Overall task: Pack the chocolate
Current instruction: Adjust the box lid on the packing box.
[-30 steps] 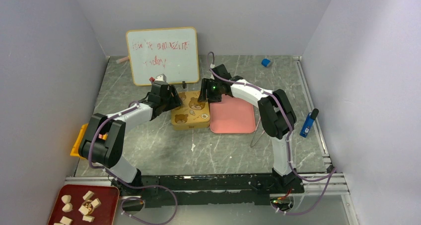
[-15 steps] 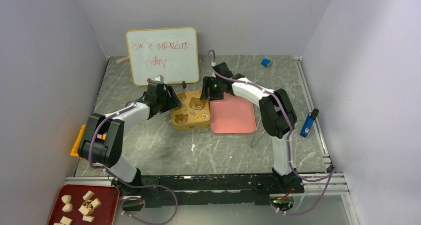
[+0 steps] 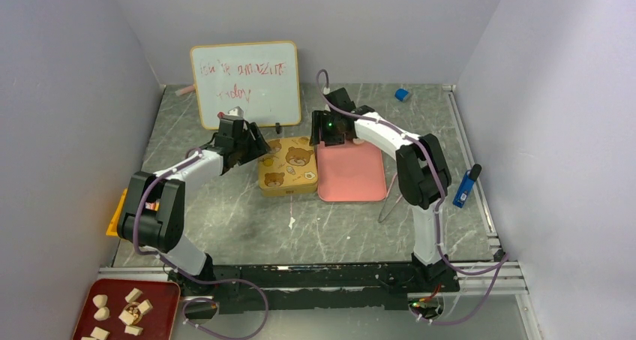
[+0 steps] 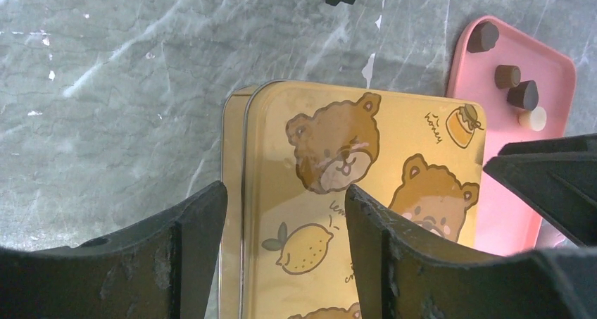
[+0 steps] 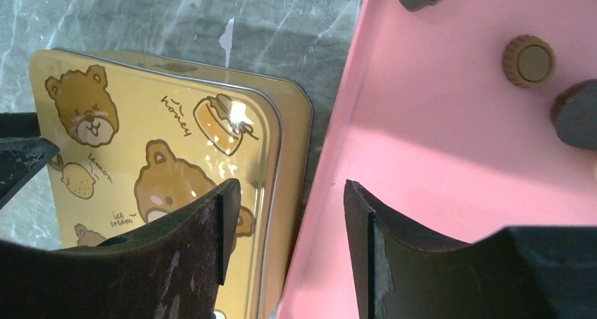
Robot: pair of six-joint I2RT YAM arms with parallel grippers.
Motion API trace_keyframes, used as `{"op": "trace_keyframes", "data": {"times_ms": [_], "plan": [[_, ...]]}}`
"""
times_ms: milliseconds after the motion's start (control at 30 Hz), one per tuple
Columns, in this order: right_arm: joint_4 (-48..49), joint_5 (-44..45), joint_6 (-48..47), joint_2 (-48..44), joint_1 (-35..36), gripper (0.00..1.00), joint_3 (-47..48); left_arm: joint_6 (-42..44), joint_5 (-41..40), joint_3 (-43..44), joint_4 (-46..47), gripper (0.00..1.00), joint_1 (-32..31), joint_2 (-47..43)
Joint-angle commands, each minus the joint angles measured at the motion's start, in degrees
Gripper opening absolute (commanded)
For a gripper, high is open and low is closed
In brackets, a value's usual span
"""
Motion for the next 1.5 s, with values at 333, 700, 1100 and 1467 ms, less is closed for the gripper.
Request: {"op": "trace_keyframes", "data": {"times_ms": [333, 700, 1100, 1467], "plan": [[-10.64, 10.25, -6.24, -11.73, 6.23, 0.41, 1.41, 1.90, 1.31, 3.28, -2.44, 0.66, 0.33, -2.75], [-13.66, 17.53, -5.91, -14.72, 13.15, 0.00, -3.29, 2.64, 2.29, 3.45, -2.98, 0.66, 0.33, -2.83], [-16.96, 21.40, -5.61, -15.88, 16.83, 0.00, -2.14, 2.39, 3.04, 3.39, -2.38, 0.66, 0.33, -2.60], [-16.30, 20.38, -5.07, -16.04, 17.42, 0.00, -4.81, 1.87, 2.86, 2.17, -2.13, 0.66, 0.28, -3.24]]}}
